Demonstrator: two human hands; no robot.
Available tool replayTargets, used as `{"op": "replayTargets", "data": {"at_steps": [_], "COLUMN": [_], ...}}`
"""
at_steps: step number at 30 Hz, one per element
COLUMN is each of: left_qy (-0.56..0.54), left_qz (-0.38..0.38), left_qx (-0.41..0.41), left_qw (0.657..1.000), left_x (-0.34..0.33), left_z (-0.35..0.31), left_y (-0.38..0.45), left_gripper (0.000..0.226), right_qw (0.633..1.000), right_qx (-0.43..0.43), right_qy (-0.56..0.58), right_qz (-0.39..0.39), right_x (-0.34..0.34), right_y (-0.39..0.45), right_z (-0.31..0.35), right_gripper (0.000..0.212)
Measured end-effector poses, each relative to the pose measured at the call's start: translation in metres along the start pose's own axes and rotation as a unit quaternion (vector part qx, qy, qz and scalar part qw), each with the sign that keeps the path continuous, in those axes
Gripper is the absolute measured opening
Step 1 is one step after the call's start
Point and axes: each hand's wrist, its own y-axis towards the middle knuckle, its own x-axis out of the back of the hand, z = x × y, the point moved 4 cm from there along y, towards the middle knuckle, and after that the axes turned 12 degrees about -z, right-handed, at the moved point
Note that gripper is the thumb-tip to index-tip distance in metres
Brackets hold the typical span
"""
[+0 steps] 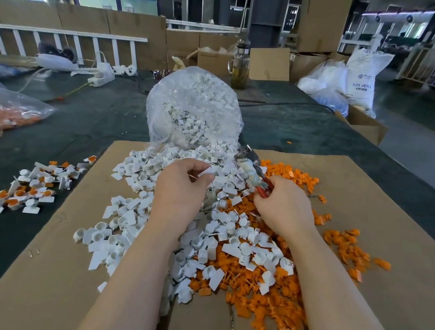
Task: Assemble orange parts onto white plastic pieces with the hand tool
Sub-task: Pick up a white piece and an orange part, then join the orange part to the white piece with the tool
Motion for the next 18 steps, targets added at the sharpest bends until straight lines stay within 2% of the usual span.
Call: {"op": "replayTargets", "data": {"at_steps": [2, 8, 13, 18], "left_qy": [-0.005, -0.044, -0.058, -0.081], "left_qz": [-0.003, -0.033, -0.033, -0.022], "left_qx": [0.004, 0.034, 0.043, 0.056], "left_qw": [1.000, 0.998, 0.997, 0.995], "left_x": [0.000, 0.003, 0.002, 0.001], "left_z": [0.000, 0.003, 0.005, 0.004], "left_y": [0.000, 0.002, 0.002, 0.000], "left_gripper": [0.002, 0.008, 0.007, 0.013], "right_qw": [1.000, 0.999, 0.997, 0.997], "right_qx": [-0.008, 0.004, 0.041, 0.044], "right_qy": [0.000, 0.038, -0.021, -0.019], "right_qz": [0.004, 0.025, 0.062, 0.060], "right_x": [0.001, 0.000, -0.006, -0.006], "right_y": [0.000, -0.002, -0.005, -0.006], "right_z": [-0.003, 0.002, 0.010, 0.010], "right_gripper": [0.021, 0.029, 0.025, 0.020]}}
